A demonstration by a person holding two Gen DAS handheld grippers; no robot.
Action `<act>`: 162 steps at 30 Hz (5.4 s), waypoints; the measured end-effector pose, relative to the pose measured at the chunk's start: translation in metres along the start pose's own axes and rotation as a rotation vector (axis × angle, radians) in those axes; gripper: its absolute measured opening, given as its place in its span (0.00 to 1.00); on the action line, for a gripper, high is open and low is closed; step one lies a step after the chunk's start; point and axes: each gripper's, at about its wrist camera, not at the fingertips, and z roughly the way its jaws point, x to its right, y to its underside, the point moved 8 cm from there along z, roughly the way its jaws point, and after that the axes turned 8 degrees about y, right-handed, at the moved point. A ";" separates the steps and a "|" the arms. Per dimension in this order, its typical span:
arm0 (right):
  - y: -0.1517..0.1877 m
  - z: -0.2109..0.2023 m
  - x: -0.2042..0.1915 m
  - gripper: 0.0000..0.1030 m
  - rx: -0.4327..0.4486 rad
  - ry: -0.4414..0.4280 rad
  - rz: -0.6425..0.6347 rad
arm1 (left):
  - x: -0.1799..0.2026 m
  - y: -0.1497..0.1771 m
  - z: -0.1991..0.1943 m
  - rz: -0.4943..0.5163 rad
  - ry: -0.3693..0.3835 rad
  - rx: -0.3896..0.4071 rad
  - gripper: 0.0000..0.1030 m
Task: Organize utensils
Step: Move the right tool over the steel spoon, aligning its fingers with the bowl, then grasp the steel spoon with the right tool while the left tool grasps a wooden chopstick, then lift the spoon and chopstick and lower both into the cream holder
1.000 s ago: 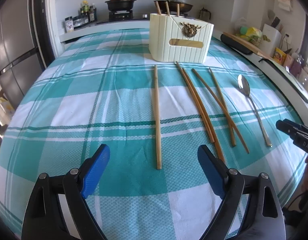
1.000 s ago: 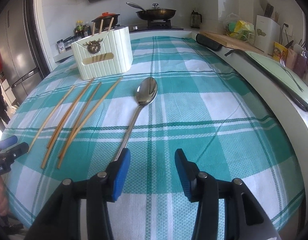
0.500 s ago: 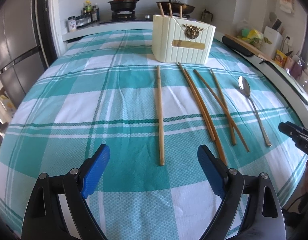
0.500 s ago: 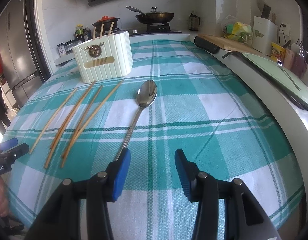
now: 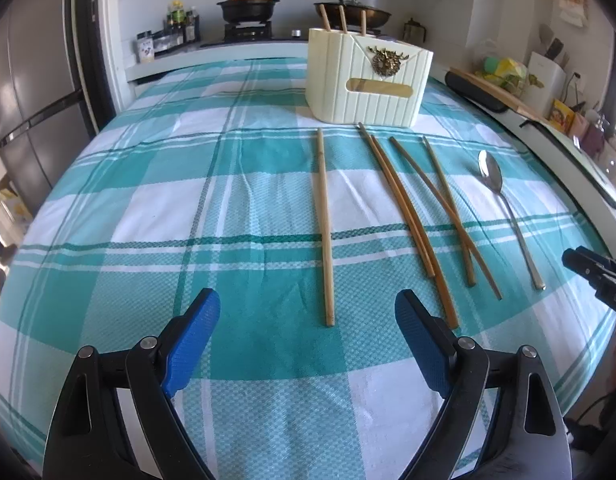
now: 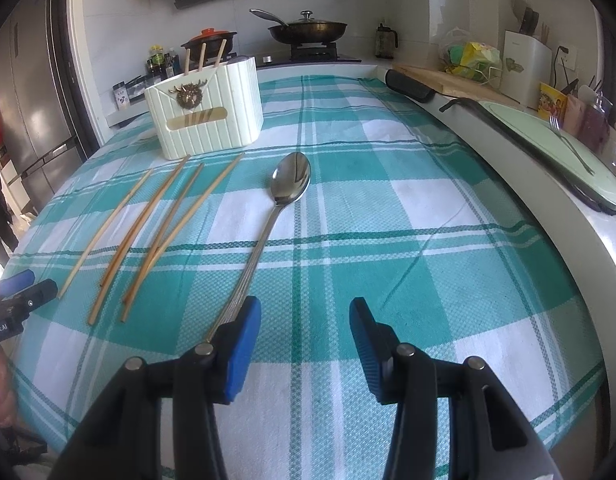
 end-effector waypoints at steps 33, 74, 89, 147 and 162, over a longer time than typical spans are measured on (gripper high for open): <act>-0.053 0.041 -0.034 0.61 -0.080 0.061 -0.122 | -0.021 -0.072 0.069 0.044 0.066 -0.162 0.89; -0.128 0.104 -0.048 0.40 -0.064 -0.015 -0.071 | -0.005 -0.158 0.108 -0.040 0.179 -0.127 0.03; -0.141 0.002 -0.051 0.40 0.129 -0.149 -0.069 | 0.000 -0.185 -0.014 -0.035 0.241 0.126 0.03; -0.206 -0.069 -0.047 0.40 0.280 -0.205 -0.130 | 0.007 -0.235 -0.055 -0.024 0.275 0.241 0.03; -0.348 -0.062 -0.062 0.40 0.369 -0.236 -0.146 | 0.025 -0.373 -0.057 0.040 0.238 0.393 0.03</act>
